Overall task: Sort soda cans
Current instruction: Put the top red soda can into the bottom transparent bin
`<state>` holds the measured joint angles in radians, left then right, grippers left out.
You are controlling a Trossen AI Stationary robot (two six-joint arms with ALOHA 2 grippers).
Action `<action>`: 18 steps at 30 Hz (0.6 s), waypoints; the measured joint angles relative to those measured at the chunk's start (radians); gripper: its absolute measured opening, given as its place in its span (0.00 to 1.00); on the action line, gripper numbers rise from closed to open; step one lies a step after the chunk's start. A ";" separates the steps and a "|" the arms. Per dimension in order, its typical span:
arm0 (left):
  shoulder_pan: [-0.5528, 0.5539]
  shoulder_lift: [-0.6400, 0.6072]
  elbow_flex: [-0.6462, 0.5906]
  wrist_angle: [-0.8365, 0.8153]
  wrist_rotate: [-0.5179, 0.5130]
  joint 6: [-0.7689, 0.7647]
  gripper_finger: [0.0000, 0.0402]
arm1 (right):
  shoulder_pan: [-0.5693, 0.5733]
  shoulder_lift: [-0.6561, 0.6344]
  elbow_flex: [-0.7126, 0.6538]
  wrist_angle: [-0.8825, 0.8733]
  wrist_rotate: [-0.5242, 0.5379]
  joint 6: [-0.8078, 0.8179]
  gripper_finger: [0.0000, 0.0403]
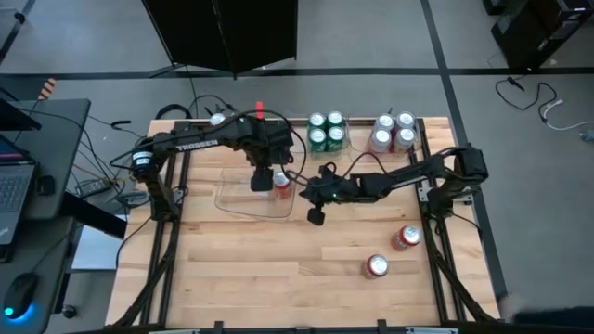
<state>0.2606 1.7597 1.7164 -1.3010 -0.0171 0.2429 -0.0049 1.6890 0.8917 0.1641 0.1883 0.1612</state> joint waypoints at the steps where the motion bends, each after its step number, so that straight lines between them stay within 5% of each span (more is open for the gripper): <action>1: 0.005 -0.008 0.000 0.004 -0.001 0.008 0.41 | -0.010 0.017 0.000 0.018 0.001 0.000 0.00; 12: 0.104 -0.128 -0.083 0.072 0.014 0.006 0.03 | -0.092 0.109 0.002 0.164 0.001 -0.007 0.00; 18: 0.156 -0.247 -0.211 0.144 0.029 -0.011 0.03 | -0.120 0.121 0.002 0.238 -0.004 -0.033 0.00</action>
<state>0.4166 1.5129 1.5054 -1.1571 0.0119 0.2318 -0.1247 1.8097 0.8939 0.4016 0.1846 0.1278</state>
